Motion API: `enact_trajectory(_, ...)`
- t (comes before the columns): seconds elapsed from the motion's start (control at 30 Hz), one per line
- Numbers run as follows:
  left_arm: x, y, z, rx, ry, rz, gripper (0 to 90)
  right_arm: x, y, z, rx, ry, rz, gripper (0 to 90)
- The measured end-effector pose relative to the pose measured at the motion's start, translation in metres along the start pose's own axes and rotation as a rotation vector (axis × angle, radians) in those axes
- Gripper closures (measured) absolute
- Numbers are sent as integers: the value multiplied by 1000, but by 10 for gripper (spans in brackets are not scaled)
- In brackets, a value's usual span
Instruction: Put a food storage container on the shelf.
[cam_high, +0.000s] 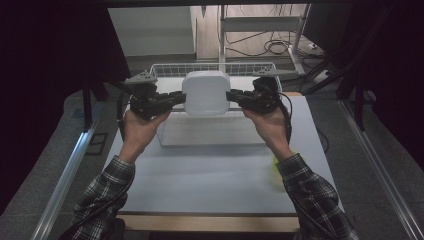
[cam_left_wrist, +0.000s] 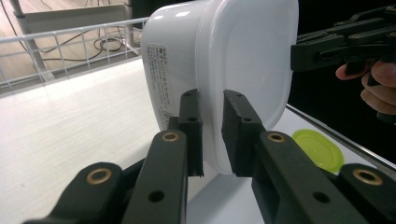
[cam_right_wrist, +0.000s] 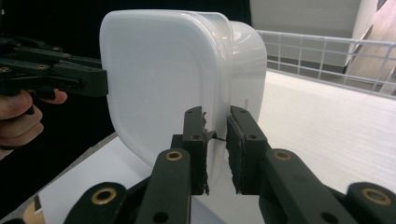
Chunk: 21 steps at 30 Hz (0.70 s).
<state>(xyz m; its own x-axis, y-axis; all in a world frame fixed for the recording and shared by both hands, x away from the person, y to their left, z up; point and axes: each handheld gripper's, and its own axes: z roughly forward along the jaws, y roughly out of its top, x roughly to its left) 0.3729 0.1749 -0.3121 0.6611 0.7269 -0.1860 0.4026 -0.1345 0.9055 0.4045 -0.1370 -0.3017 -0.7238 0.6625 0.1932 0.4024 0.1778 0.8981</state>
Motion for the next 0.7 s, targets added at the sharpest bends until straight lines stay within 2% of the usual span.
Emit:
enact_trajectory(0.3, 12, 5, 16, -1, -12, -40, 787, -13, 8, 9, 6, -25, 17, 776)
enact_trajectory(0.57, 21, 5, 27, -14, -12, -54, 771, -22, 10, 17, 18, -30, 34, 772)
enact_trajectory(0.7, 22, 5, 30, -29, -23, -45, 696, -24, 12, 18, 21, -20, 47, 741)
